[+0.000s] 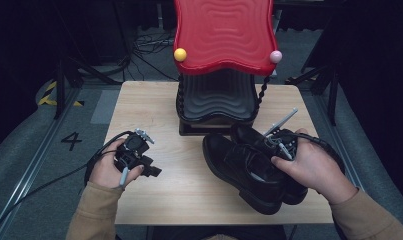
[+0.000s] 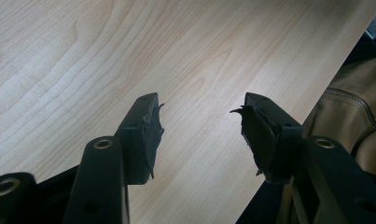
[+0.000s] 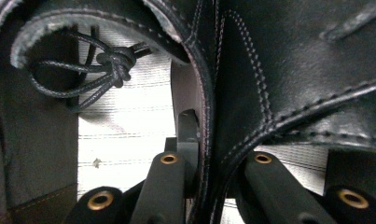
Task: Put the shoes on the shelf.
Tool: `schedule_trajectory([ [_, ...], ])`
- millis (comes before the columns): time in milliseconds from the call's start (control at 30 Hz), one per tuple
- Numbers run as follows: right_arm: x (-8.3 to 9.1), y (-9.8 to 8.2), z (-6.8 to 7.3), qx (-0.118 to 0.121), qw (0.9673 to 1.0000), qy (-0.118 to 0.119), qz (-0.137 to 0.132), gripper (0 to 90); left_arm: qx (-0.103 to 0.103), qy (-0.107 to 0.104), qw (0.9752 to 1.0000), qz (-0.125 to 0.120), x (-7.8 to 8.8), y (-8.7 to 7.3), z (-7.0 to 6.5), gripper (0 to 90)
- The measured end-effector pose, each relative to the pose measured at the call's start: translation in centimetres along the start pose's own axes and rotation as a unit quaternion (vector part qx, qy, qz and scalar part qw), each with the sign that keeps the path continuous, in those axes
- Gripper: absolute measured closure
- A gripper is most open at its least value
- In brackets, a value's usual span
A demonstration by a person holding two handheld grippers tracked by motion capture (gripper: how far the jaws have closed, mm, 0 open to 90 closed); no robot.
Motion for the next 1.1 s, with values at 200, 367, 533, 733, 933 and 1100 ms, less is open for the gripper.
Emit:
schedule_trajectory([
  [200,2.7,0.4,0.2,0.002,0.9999,-0.015,-0.008,82.5,0.001,0.0,1.0,-0.001,0.1,0.0,0.1,47.5],
  [367,4.3,0.5,0.4,-0.003,0.9997,-0.022,-0.009,82.5,0.003,0.001,1.0,-0.004,0.2,-0.1,0.1,47.1],
  [533,6.1,0.8,0.5,-0.005,0.9996,-0.026,-0.006,82.5,0.006,0.0,1.0,-0.007,0.4,-0.2,0.2,47.1],
  [733,8.6,1.4,0.7,-0.006,0.9996,-0.013,-0.026,82.4,0.009,0.001,0.9999,-0.008,0.4,-0.2,0.3,46.9],
  [933,11.2,2.0,1.0,-0.007,0.999,-0.015,-0.043,82.4,0.007,0.001,0.9999,-0.012,0.6,-0.3,0.3,46.9],
  [1100,13.6,2.3,1.4,-0.012,0.9983,-0.025,-0.052,82.4,0.01,0.001,0.9998,-0.014,0.7,-0.4,0.5,46.9],
])
Point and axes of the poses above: each handheld gripper's, and its own axes: x roughly backward along the jaws, y roughly out of its top, z roughly to its left, the point moved 4 cm from there along -x, roughly forward along the jaws, and after that the axes turned 2 degrees about -z, right-handed, at the moved point
